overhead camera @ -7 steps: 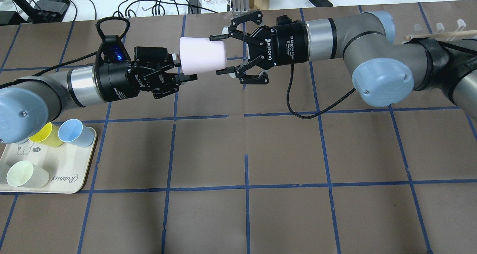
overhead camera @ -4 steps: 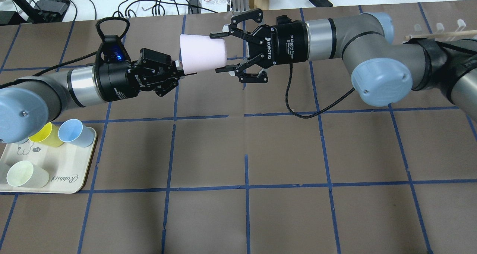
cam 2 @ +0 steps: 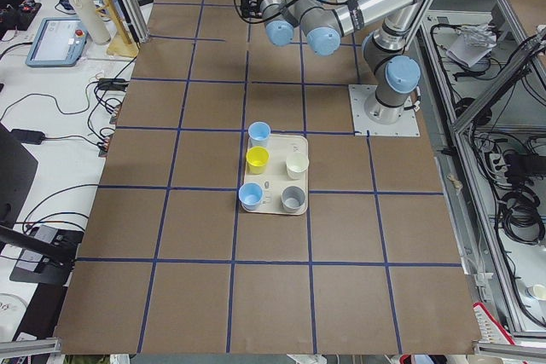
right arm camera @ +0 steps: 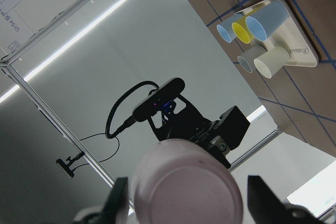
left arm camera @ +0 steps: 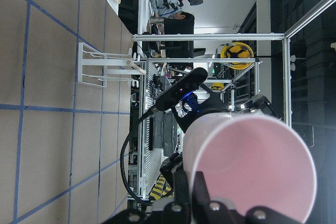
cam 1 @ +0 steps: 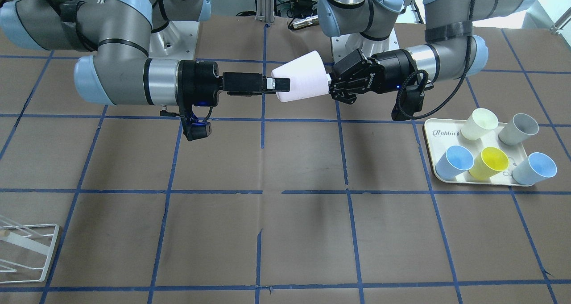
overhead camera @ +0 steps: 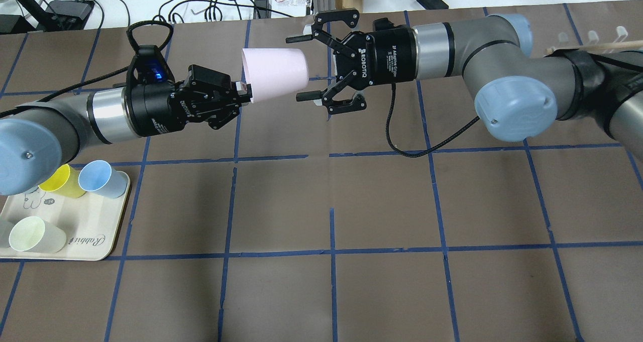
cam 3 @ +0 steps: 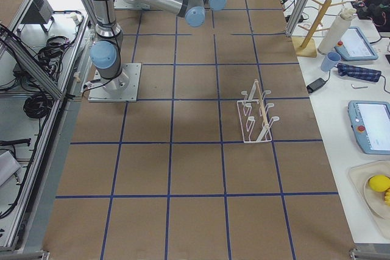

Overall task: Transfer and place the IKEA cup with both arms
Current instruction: 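Open and withdraw the right gripper while the left carries the cup to the tray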

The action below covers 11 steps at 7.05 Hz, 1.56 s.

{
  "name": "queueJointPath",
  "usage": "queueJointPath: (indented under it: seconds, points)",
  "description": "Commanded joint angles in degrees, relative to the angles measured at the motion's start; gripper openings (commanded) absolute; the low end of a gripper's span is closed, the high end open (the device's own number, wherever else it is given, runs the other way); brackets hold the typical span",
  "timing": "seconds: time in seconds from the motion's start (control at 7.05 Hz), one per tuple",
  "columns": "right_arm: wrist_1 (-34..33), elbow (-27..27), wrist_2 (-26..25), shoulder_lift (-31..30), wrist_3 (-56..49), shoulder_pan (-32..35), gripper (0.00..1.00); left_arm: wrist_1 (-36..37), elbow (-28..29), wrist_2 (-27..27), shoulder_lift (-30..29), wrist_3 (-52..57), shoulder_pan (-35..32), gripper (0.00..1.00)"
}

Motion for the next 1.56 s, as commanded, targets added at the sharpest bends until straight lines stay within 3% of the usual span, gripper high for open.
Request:
queueJointPath:
  seconds: [0.0, 0.14, 0.43, 0.57, 0.71, 0.85, 1.14, 1.42]
  points:
    - [-0.6, -0.2, 0.7, -0.1, 0.8, -0.8, 1.0, 0.0, 0.1, 0.4, 0.3, -0.1, 0.2, 0.0]
    - [-0.7, -1.2, 0.7, -0.2, 4.0, -4.2, 1.0, 0.0, 0.5, 3.5, 0.6, -0.2, 0.8, 0.0]
    - [-0.6, -2.2, -1.6, -0.8, 4.2, -12.9, 1.0, 0.1, 5.8, 18.9, 1.3, -1.8, 1.2, 0.0]
    - [-0.6, -2.3, -8.8, -2.4, 4.2, -13.1, 1.0, -0.1, 7.9, 28.0, 1.3, -2.2, 2.6, 0.0]
    - [-0.5, -2.9, -19.7, -5.5, 4.3, -13.1, 1.0, 0.8, 8.2, 39.3, 1.2, -2.5, 5.1, 0.0]
    - [0.2, -3.3, -31.8, -9.1, 4.3, -13.0, 1.0, 8.6, 7.7, 51.9, 1.0, -4.1, 6.3, 0.0]
    - [0.9, -3.3, -49.9, -14.8, 4.2, -12.7, 1.0, 16.1, 7.2, 69.9, 0.8, -1.9, 8.8, 0.0]
    - [3.5, -3.1, -65.6, -18.0, 2.4, -12.1, 1.0, 23.1, 4.2, 78.6, 0.7, 5.2, 17.1, 0.0]
